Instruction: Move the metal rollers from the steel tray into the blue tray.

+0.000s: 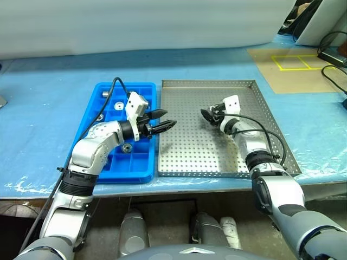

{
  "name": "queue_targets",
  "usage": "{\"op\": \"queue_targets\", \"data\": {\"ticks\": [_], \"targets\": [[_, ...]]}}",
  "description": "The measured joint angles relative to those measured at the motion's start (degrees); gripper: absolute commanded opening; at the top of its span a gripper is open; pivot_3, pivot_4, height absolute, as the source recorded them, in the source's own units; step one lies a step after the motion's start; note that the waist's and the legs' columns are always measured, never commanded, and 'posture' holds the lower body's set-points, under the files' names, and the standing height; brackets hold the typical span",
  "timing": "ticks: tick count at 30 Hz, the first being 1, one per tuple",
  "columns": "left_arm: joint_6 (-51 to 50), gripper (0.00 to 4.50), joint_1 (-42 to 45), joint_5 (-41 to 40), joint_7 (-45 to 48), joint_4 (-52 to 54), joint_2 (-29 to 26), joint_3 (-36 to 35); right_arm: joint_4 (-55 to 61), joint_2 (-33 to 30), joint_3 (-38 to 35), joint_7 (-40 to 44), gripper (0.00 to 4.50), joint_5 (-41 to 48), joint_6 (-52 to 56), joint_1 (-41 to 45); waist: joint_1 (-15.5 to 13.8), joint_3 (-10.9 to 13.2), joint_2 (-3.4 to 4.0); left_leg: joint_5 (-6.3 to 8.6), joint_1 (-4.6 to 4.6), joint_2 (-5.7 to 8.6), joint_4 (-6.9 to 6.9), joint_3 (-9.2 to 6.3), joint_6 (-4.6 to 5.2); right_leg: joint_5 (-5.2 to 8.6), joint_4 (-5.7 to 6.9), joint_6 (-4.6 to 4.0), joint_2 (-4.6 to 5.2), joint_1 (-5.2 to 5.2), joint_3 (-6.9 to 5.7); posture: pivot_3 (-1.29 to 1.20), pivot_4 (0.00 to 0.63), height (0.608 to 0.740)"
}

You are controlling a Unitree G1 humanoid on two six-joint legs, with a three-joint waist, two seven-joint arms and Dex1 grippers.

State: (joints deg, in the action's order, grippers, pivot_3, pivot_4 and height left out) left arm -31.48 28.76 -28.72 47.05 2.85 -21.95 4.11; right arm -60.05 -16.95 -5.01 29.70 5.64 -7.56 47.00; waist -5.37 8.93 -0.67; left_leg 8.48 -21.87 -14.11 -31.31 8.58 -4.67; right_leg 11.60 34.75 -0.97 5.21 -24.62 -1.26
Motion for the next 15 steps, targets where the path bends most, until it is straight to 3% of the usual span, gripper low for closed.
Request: {"op": "queue_targets", "data": {"ticks": [5, 11, 15], "targets": [[0.0, 3.08, -0.14, 0.0, -0.01, 0.01, 0.01, 0.01, -0.01, -0.06, 0.0, -0.66, 1.68, -0.32, 0.03, 0.0, 0.0, 0.0, 0.0, 0.0, 0.0, 0.0, 0.0, 0.0, 0.0, 0.0, 0.0, 0.0, 0.01, 0.0, 0.0, 0.04, 0.15, 0.74], [-0.04, 3.08, -0.27, -0.02, 0.01, 0.02, -0.06, 0.0, 0.09, -0.09, 0.07, -0.63, 1.64, -0.55, 0.05, 0.01, 0.0, 0.0, 0.0, 0.0, 0.01, 0.0, 0.0, 0.0, 0.0, 0.0, 0.0, 0.0, 0.01, 0.01, 0.01, 0.04, 0.15, 0.74], [-1.02, 3.08, -0.87, -1.05, 0.4, 0.71, -1.53, -1.06, 4.34, 1.36, 0.85, 4.68, 1.64, 0.03, 2.87, -1.11, 0.34, 0.01, 0.01, 0.0, 0.0, -0.03, 0.02, 0.0, 0.0, 0.0, -0.01, 0.0, -0.04, -0.04, 0.01, 0.05, 0.15, 0.74]]}}
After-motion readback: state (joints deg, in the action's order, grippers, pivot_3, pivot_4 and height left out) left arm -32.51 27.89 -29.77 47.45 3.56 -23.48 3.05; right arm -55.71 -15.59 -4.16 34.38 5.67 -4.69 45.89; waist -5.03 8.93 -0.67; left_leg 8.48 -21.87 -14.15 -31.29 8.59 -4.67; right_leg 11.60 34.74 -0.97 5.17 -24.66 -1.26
